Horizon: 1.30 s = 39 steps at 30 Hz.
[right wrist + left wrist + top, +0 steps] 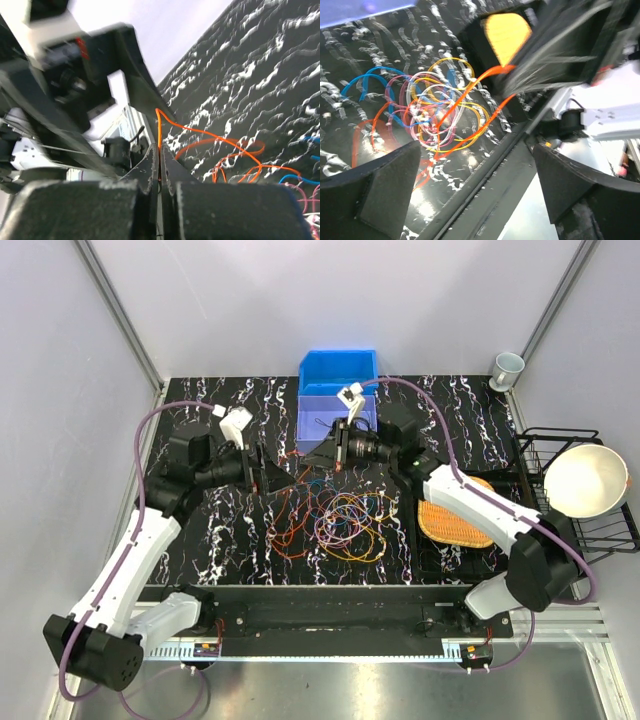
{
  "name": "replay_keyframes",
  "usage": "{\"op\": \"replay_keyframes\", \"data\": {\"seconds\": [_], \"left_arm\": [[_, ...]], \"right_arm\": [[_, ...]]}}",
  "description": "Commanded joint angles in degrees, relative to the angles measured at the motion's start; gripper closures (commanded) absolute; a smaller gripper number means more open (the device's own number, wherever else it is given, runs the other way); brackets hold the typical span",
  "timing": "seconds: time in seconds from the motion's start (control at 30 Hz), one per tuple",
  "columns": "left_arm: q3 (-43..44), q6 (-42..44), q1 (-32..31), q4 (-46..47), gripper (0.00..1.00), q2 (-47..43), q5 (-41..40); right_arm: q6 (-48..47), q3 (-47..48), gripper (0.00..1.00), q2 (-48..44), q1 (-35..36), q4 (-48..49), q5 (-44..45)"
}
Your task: Untangle the cables
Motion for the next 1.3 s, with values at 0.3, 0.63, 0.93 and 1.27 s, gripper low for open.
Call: {"op": "replay_keyframes", "data": {"seconds": [0.3,0.63,0.93,1.27], "left_arm": [[-5.5,1.8,-1.0,0.9,0.01,-7.5,-13.4],[-6.5,1.8,-1.3,-5.6,0.01,-14.6,-22.1],[-10.9,2.4,-1.5,-11.7,0.01,-21.8,-27.1],[-12.0,2.8,-1.5,-10.2,0.01,-21.7,-28.9]], "right_arm": [[-9.8,23.7,1.00,-4.4,0.5,-14.4,7.3],[-18.0,38.6,1.00,0.8,0.5,-21.1,17.4],[-27.2,54.0,1.00,8.0,0.1,-24.3,24.3],[-31.7,76.9,1.00,23.3,-5.2,-30.3,25.2]]}}
